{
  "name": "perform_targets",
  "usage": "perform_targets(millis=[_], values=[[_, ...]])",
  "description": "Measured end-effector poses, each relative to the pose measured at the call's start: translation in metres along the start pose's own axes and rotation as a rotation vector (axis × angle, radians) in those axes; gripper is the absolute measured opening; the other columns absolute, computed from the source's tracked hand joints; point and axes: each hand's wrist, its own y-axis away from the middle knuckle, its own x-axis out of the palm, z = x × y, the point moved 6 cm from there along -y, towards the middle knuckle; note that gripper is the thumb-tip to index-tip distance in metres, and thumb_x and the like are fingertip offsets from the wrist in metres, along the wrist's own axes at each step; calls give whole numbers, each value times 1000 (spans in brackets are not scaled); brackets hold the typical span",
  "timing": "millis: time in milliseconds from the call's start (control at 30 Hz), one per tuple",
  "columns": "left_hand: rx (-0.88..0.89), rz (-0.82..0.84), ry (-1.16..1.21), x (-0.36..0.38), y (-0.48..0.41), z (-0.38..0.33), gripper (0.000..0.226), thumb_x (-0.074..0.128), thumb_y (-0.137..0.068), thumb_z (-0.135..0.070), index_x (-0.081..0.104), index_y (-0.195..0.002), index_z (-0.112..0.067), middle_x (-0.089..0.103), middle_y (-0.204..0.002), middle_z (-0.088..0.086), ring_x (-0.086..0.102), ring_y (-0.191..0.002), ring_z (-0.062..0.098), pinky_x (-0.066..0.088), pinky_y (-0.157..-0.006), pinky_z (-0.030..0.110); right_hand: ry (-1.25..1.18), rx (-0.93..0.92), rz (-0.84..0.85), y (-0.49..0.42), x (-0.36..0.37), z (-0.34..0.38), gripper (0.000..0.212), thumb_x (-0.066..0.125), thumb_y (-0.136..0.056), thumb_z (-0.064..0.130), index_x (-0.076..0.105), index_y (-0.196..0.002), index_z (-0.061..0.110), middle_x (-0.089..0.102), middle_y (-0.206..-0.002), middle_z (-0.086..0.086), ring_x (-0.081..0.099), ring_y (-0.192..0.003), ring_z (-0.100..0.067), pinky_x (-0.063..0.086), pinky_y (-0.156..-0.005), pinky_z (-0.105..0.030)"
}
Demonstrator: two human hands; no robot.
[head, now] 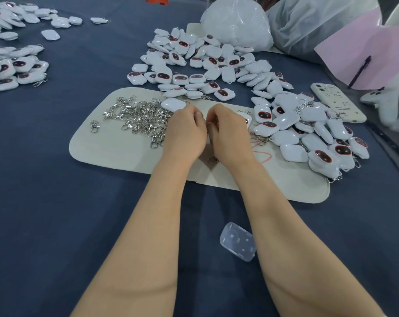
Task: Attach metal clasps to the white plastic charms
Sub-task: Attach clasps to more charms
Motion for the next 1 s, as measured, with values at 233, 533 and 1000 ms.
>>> perform_targets(millis=[233, 533, 1000], values=[[97, 28, -122, 4, 2, -5, 26, 35, -99, -15, 58, -107, -5, 60, -107, 12, 53, -94, 25, 33, -73, 29, 32, 20, 23, -1, 3, -3, 11, 46, -91, 3, 56, -94, 2, 60, -94, -14, 51, -85, -27, 32, -68, -32], [-44, -97, 144, -6, 0, 6, 20, 46, -96, -18, 56, -112, -12, 61, -92, 1, 61, -84, 22, 42, -72, 22, -184, 134, -82, -2, -5, -11, 11, 55, -89, 5, 50, -84, 14, 54, -74, 5, 52, -70, -16, 37, -64, -22], [44, -49, 7, -1, -1, 1, 11, 58, -91, -17, 67, -96, -13, 44, -135, 8, 54, -109, 20, 27, -73, 10, -339, 115, -61, -4, -6, -7, 9, 53, -92, 7, 51, -89, 15, 55, -78, 11, 55, -71, -11, 45, -66, -23]])
